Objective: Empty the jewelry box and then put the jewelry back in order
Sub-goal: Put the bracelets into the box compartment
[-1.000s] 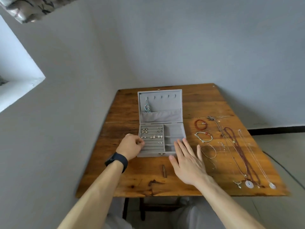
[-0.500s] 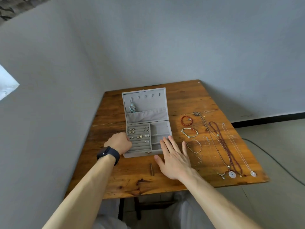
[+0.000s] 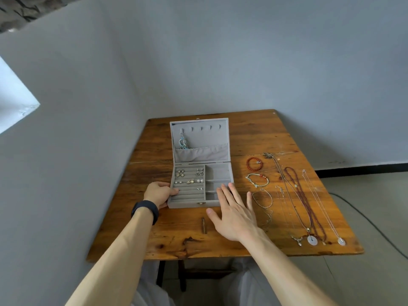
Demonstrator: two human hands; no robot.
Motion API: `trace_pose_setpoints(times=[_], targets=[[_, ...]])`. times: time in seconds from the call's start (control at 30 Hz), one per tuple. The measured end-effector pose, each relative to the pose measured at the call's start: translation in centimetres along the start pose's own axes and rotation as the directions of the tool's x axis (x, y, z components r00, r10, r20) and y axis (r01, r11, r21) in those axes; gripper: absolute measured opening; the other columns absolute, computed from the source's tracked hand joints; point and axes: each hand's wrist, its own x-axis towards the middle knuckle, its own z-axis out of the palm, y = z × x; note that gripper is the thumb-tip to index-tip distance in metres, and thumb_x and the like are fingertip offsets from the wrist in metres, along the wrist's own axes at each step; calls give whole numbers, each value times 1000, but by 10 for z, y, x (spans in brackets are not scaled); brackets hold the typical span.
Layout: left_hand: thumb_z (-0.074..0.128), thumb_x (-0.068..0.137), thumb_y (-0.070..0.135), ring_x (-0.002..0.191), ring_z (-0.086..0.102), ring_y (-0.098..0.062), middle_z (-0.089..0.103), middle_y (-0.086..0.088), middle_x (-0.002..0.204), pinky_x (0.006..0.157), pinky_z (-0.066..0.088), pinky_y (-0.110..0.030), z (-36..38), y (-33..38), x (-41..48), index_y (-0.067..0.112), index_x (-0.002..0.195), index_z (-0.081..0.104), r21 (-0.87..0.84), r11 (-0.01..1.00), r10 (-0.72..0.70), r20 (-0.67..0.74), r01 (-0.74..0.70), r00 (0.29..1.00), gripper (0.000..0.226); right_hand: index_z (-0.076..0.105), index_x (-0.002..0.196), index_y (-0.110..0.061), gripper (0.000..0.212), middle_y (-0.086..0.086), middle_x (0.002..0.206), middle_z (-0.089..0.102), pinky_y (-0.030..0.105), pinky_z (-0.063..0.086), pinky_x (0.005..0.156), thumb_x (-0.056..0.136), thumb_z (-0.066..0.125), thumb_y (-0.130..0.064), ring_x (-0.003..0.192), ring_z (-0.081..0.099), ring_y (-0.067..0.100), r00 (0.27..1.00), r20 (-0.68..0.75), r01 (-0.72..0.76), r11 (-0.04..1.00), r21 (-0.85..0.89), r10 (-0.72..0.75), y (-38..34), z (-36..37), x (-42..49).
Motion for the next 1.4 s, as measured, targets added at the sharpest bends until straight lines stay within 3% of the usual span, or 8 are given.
trace_pose_setpoints(times=[0.3,0.47,0.6,0.77,0.97,1.07,1.3,1.4], targets=[[67,93,30,106,62,-18,64,5,114,84,49,-30,10,-25,-19,21,125,60,226,927,324,-82,-299,943,33,11,160,-29,81,-14,166,-1,52,-18,116,94,13,-75,152,-14,6,995,82,53,997,52,-57,8,-20,0],[42,96,64,139,40,-15,51,9,146,116,31,-39,11,-58,-41,32,152,36,617,657,588,-60,-433,807,64,54,138,-27,48,-8,142,57,32,39,105,99,48,-53,131,50,15,972,-231,19,968,250,41,45,-48,24],[23,89,80,153,8,-11,21,12,164,125,2,-44,12,-82,-43,40,157,-9,744,518,603,32,-422,797,85,59,133,-19,44,5,133,64,41,46,100,99,50,-45,123,55,31,939,-249,-236,971,40,238,75,-67,64],[21,87,82,153,4,-10,16,12,165,125,0,-44,14,-82,-41,39,157,-11,765,504,609,15,-401,793,88,69,122,-24,39,8,128,64,44,50,95,96,55,-48,122,51,37,899,-190,-412,909,-67,394,85,-71,91],[23,88,81,153,2,-10,16,12,165,125,0,-46,13,-81,-42,39,157,-11,760,517,585,22,-394,811,88,77,86,-20,23,15,113,70,41,49,89,98,61,-32,110,60,40,875,-231,-433,901,15,425,82,-64,102],[22,87,81,153,3,-11,17,11,165,125,1,-46,14,-81,-42,38,157,-11,757,520,584,22,-395,812,88,74,92,-14,20,17,109,72,39,49,86,99,59,-25,105,63,41,858,-267,-387,895,223,438,84,-66,102],[26,87,81,153,11,-15,24,7,164,124,6,-49,15,-78,-42,34,159,-1,776,506,585,11,-376,811,90,70,98,-25,18,0,119,69,40,45,100,102,55,-36,110,59,22,679,-275,-151,496,855,681,85,-82,43],[29,88,79,153,10,-18,15,1,166,124,7,-51,17,-76,-45,31,159,-1,781,494,597,14,-382,802,91,71,96,-24,17,-7,103,74,29,52,79,99,60,-37,83,58,5,701,-198,14,264,964,685,77,-80,-16]])
